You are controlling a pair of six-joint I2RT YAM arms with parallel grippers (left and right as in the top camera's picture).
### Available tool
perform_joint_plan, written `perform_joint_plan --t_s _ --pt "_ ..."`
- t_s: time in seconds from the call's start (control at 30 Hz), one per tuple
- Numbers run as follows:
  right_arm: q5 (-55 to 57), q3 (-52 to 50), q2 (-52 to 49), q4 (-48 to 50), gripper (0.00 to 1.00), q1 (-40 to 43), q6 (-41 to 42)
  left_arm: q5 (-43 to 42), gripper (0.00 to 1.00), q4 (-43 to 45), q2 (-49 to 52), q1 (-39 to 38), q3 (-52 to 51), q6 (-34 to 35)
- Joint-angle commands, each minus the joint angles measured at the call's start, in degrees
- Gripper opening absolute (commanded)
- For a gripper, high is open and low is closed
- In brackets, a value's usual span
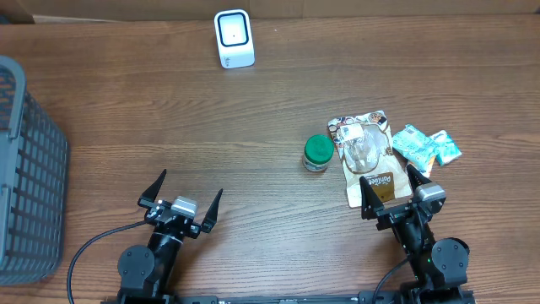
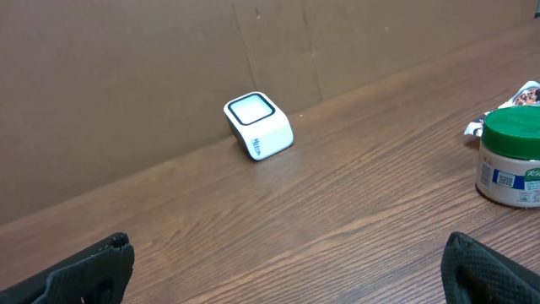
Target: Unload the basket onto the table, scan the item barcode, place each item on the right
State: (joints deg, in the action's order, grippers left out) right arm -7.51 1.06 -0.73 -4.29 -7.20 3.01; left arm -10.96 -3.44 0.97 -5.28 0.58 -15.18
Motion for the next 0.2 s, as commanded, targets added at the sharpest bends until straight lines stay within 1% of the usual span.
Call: perform_joint_plan --t_s 0.0,0.17 --pt "-0.28 -0.61 0.57 0.31 1.0 0.15 0.44 -0.48 1.0 0.07 -0.76 -0.33 -0.31 0.59" --pt "-0.28 -0.61 0.57 0.28 1.0 0.15 0.44 -0.48 0.99 0.07 -0.76 -0.33 -0.31 0.59"
